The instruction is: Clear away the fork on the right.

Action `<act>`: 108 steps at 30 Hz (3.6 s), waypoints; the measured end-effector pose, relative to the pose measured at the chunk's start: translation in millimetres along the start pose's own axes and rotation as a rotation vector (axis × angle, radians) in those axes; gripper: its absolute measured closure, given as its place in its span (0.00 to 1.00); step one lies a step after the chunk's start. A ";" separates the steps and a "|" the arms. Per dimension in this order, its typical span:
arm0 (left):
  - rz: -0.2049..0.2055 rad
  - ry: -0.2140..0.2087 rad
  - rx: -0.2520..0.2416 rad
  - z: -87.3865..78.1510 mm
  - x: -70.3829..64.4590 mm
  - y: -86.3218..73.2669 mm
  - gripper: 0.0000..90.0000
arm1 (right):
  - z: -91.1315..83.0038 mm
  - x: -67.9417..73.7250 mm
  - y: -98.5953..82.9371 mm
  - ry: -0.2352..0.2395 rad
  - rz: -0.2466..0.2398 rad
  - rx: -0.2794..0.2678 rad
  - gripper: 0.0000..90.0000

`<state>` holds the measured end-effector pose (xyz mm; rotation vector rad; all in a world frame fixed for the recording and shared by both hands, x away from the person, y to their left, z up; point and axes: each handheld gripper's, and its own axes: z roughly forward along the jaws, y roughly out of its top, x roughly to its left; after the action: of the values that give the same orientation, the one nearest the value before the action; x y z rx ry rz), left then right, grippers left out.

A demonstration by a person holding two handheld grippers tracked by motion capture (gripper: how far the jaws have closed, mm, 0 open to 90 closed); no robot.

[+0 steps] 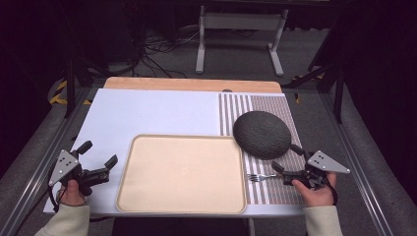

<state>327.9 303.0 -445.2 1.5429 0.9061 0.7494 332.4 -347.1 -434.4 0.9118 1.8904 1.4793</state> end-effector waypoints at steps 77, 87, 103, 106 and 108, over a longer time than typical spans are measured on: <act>0.020 0.022 -0.004 -0.7 -1.3 1.8 0.00 | 44.0 -9.8 88.3 0.265 -0.355 0.638 0.08; 0.016 0.019 0.000 -0.4 -1.5 1.3 0.00 | 45.9 -11.1 89.2 0.281 -0.392 0.719 0.10; 0.014 0.021 -0.001 -0.3 -1.5 0.9 0.00 | 52.8 -10.3 79.6 0.342 -0.478 0.834 0.19; 0.014 0.021 -0.001 -0.2 -1.6 0.9 0.00 | 54.8 -9.1 75.1 0.374 -0.502 0.866 0.22; 0.014 0.021 0.000 -0.1 -1.5 0.9 0.00 | 56.3 -8.9 72.5 0.399 -0.526 0.886 0.26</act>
<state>327.2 301.8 -444.3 1.5451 0.9117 0.7771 393.7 -309.6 -376.6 0.3781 2.8714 0.4929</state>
